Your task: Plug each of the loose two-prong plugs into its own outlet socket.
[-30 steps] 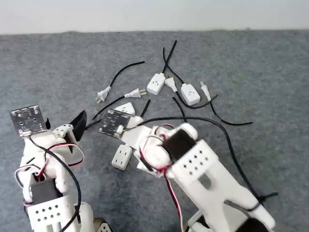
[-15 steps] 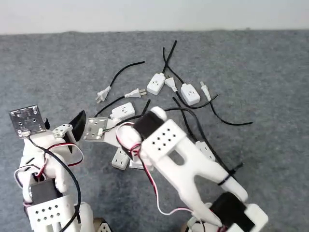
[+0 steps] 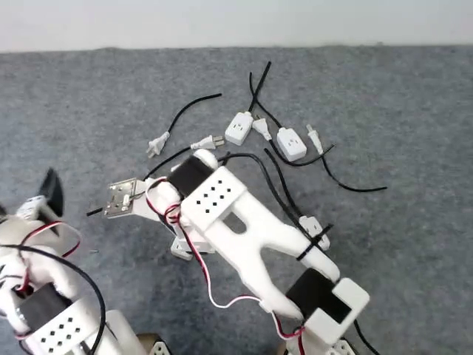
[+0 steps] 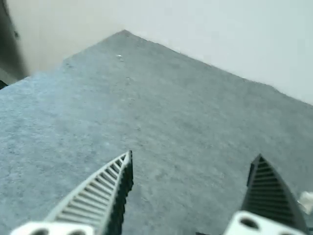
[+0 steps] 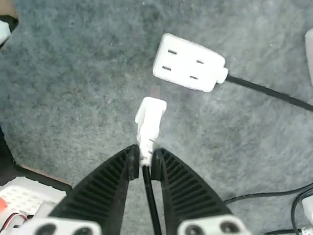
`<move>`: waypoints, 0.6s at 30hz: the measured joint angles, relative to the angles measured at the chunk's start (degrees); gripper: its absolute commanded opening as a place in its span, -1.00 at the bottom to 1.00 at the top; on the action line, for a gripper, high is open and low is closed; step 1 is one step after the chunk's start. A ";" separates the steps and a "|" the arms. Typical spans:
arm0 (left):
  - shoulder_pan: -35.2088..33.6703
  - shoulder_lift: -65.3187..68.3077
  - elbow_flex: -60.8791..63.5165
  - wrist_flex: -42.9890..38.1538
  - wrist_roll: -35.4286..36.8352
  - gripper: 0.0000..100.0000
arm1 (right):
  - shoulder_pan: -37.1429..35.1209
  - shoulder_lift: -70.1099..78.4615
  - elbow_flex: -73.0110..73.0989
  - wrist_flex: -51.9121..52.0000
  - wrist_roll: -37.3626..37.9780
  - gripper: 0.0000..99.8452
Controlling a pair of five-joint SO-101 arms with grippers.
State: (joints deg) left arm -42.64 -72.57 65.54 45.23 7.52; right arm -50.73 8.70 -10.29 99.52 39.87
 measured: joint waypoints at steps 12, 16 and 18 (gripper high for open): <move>-5.36 0.00 -0.97 0.00 0.00 -0.27 | -2.29 3.87 -6.07 0.70 0.00 -0.98; -5.19 0.00 -0.97 0.00 0.00 -0.27 | -3.52 3.87 -6.24 0.70 0.00 -0.98; -5.71 0.00 -0.97 0.00 0.00 -0.27 | -3.78 3.87 -6.24 0.79 0.00 -0.98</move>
State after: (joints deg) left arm -48.35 -72.57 64.57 45.23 7.52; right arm -54.51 12.57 -16.53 100.31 39.87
